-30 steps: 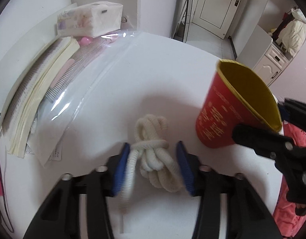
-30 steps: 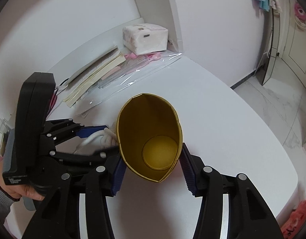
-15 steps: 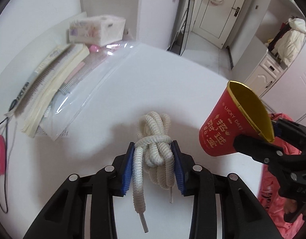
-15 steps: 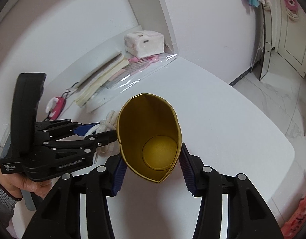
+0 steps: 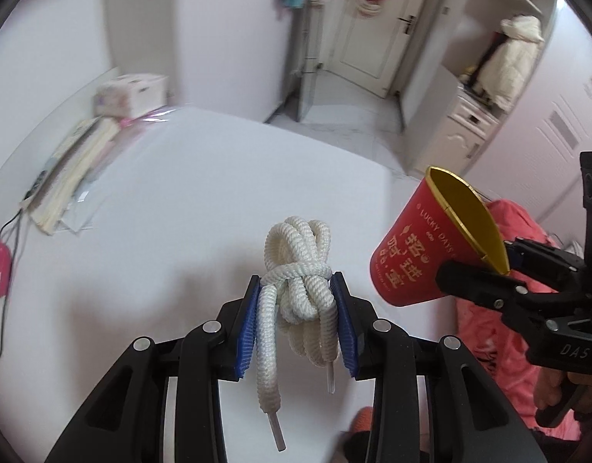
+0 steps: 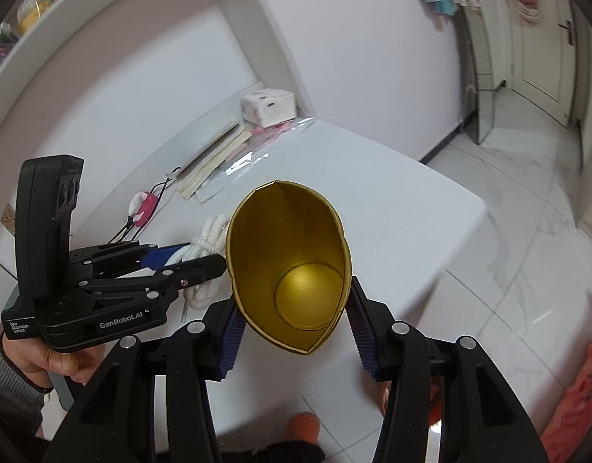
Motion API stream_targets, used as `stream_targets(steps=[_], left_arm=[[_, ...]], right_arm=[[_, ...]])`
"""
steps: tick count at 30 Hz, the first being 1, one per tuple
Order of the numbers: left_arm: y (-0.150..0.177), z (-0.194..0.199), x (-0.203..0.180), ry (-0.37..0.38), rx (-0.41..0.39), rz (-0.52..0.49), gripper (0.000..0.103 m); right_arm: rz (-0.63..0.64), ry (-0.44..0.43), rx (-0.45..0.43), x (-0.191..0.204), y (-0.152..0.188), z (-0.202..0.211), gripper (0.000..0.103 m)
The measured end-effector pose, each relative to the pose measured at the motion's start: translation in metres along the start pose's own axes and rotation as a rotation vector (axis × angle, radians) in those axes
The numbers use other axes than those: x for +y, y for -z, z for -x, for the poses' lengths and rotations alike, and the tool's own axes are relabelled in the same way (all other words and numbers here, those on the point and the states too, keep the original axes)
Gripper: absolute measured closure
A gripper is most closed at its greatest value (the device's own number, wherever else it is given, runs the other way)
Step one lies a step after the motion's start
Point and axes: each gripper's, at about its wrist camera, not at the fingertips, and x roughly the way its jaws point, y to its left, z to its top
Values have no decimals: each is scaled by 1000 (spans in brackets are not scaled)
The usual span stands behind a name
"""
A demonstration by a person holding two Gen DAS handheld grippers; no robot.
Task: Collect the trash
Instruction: 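Carry the cup and rope over the orange bin with both tools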
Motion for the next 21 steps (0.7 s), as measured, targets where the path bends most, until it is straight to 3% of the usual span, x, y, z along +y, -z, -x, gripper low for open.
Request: stream_targets(steps=[11,17,21], left_arm=[[14,-24,-111,130,66,-191,65],[21,-59,-143,166,129,-259,65],[28,-95,-146,190,191,-238,65]], right_arm=[[-173,117,-28,-80,83,95,53],[-268,157,-27,-120,113,104,53],[-323,170,3,-145,131,87,53]])
